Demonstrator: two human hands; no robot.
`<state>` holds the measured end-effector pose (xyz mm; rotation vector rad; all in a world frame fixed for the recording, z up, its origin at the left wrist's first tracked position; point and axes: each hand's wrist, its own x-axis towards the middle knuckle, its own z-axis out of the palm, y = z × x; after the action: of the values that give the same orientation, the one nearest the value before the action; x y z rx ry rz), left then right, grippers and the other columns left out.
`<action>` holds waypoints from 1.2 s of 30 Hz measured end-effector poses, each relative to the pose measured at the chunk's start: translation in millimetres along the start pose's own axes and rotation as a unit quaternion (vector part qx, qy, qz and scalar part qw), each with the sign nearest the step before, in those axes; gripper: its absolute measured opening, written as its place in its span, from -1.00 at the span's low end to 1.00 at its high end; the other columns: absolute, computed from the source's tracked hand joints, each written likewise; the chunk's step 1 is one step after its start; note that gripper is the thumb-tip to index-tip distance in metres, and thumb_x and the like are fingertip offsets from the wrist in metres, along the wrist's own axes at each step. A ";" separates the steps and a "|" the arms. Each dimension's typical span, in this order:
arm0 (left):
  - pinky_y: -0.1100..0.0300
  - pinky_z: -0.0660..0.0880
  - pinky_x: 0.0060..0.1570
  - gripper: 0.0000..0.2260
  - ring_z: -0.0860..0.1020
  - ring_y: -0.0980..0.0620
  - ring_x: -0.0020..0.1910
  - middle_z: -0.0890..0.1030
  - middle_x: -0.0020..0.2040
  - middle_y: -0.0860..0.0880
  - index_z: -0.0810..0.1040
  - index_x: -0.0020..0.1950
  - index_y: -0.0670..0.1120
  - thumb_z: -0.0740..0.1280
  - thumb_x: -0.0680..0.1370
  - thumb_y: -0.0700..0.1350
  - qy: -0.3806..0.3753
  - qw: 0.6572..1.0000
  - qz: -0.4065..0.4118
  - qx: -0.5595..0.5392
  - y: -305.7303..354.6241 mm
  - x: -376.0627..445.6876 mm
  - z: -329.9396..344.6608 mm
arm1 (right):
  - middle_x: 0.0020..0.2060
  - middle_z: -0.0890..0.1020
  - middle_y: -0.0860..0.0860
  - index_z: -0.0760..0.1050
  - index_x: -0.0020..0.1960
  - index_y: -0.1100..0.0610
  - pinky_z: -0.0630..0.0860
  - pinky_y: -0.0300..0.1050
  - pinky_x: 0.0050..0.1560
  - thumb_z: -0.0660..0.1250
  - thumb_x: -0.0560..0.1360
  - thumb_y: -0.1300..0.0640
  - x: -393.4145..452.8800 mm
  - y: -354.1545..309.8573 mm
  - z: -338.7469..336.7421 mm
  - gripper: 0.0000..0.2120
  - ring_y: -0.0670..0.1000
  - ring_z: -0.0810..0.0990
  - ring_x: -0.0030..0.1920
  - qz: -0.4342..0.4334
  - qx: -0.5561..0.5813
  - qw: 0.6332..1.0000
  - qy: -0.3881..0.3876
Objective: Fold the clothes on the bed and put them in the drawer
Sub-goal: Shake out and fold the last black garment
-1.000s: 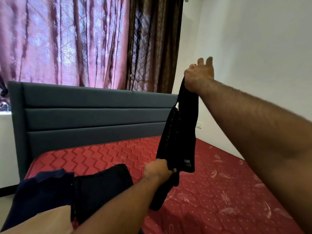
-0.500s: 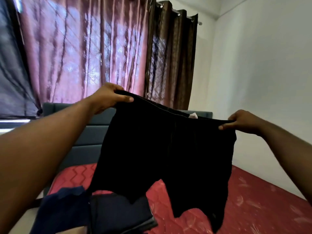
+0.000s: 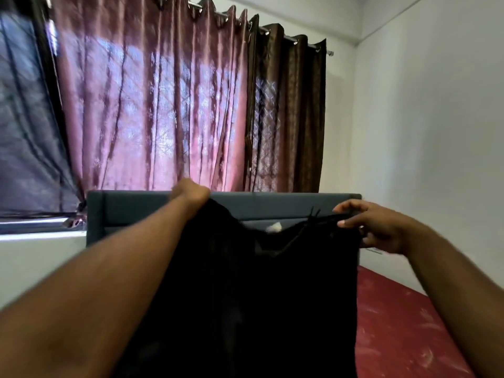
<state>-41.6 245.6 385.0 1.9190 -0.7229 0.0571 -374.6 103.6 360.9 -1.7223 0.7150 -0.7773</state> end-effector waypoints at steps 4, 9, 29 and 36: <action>0.24 0.54 -0.37 -0.78 0.59 -0.08 -0.30 0.62 -0.19 -0.16 0.61 0.03 -0.27 0.45 0.41 -0.27 -0.158 0.946 -0.085 -0.271 -31.8 -53.9 61.0 | -0.29 0.62 0.06 0.55 -0.08 0.17 0.54 -0.19 -0.36 0.36 0.45 0.37 -20.6 30.8 92.1 -0.87 0.00 0.59 -0.31 -0.040 0.183 0.982 0.004; 0.18 0.54 -0.16 -0.87 0.64 -0.03 -0.07 0.67 -0.02 -0.15 0.58 0.10 -0.15 0.34 0.59 -0.15 -0.252 0.890 0.056 -0.377 -49.9 -128.3 84.5 | -0.21 0.65 0.11 0.54 0.06 0.24 0.59 -0.10 -0.20 0.40 0.46 0.32 -28.9 49.8 162.6 -0.82 0.05 0.62 -0.20 -0.057 0.278 0.959 0.021; 0.18 0.50 0.04 -0.73 0.56 0.08 -0.04 0.60 -0.04 -0.07 0.59 0.04 -0.14 0.28 0.51 -0.47 -0.367 0.860 0.276 -0.224 -56.0 -110.5 37.8 | -0.05 0.65 -0.11 0.48 0.19 0.05 0.50 -0.21 -0.02 0.42 0.47 0.09 -23.8 116.2 164.4 -0.68 -0.13 0.62 -0.02 -0.055 -0.041 0.959 -0.274; 0.33 0.46 0.02 -0.76 0.54 0.20 -0.08 0.60 -0.06 0.03 0.58 0.05 -0.16 0.38 0.48 -0.43 -0.398 0.850 0.343 -0.036 -83.4 -90.8 1.7 | 0.41 0.39 -0.05 0.15 0.51 -0.11 0.34 -0.09 0.33 0.46 0.30 -0.32 -14.6 78.4 159.8 -0.10 0.05 0.41 0.37 -0.008 -0.570 0.757 -0.319</action>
<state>-74.0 309.1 284.4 1.4763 -1.9195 -0.3397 -264.1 186.5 247.6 -2.8530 0.7091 0.4482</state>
